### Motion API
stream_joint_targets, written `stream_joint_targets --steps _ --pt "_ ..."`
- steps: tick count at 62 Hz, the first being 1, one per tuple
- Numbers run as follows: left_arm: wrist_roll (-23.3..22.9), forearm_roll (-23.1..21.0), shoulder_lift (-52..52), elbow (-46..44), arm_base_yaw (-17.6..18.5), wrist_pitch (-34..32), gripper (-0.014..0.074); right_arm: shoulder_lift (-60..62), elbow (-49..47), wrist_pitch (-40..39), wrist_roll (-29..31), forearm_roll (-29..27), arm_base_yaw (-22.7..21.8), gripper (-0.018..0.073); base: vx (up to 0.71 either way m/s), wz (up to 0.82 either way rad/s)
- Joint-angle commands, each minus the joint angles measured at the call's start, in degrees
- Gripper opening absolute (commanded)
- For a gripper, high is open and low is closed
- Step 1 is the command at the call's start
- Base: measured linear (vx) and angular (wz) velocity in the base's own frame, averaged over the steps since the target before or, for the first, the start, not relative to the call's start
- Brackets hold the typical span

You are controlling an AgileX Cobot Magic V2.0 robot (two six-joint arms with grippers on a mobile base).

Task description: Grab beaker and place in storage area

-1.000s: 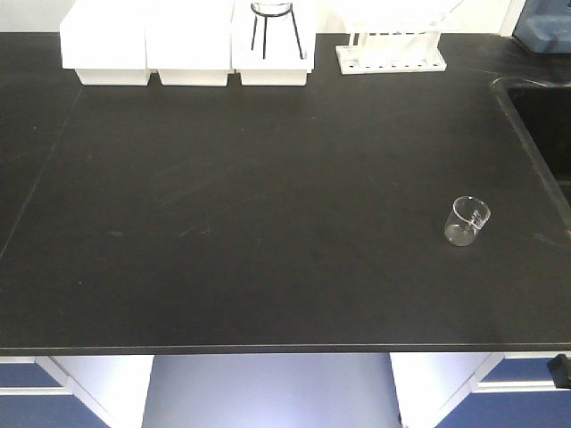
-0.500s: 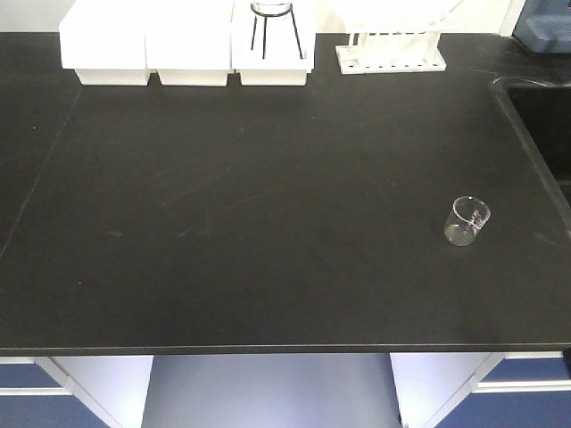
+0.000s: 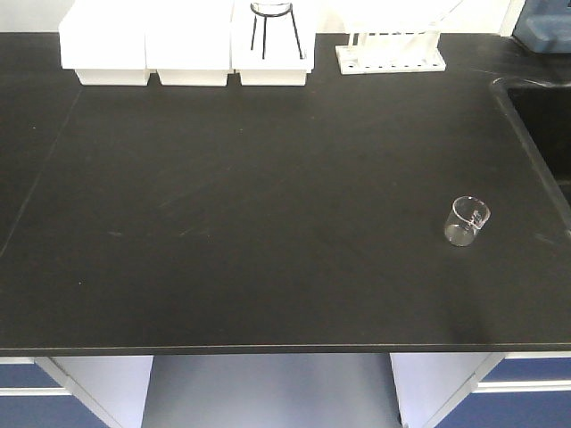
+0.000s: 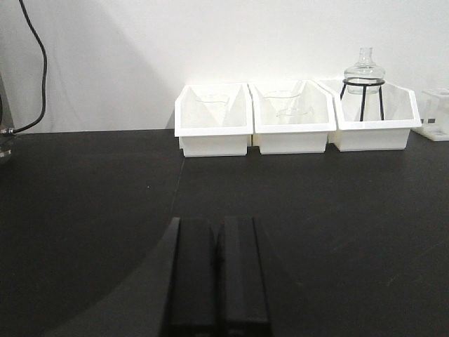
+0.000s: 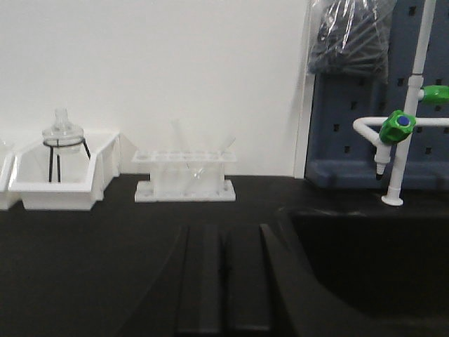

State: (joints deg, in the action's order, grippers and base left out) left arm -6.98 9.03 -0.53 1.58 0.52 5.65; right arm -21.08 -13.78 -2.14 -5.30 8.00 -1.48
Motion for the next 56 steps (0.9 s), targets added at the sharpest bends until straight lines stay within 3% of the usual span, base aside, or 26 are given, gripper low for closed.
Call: stream_joint_targets --steps 1,13,24,33,43,56 --pt "-0.6 -0.1 -0.8 -1.2 0.0 -4.5 -0.0006 -8.0 -0.9 -9.6 0.6 2.8 -0.4 -0.0002 0.0 0.0" --pt "-0.6 -0.1 -0.8 -1.2 0.0 -4.5 -0.0006 -26.2 3.6 -30.3 1.3 2.9 -0.4 0.0007 0.0 0.0" --pt "-0.6 -0.1 -0.8 -1.2 0.0 -4.5 -0.0006 -42.0 4.0 -40.0 4.8 2.7 -0.4 0.0049 0.0 0.0" --pt "-0.6 -0.1 -0.8 -1.2 0.0 -4.5 -0.0006 -52.5 4.0 -50.3 5.3 0.9 -0.4 0.0137 0.0 0.0" --pt "-0.6 -0.1 -0.8 -1.2 0.0 -4.5 -0.0006 -59.7 4.0 -56.0 5.0 -0.8 -0.4 0.0281 0.0 0.0" --pt "-0.6 -0.1 -0.8 -1.2 0.0 -4.5 -0.0006 -63.8 4.0 -55.7 3.7 0.2 -0.4 0.0461 0.0 0.0"
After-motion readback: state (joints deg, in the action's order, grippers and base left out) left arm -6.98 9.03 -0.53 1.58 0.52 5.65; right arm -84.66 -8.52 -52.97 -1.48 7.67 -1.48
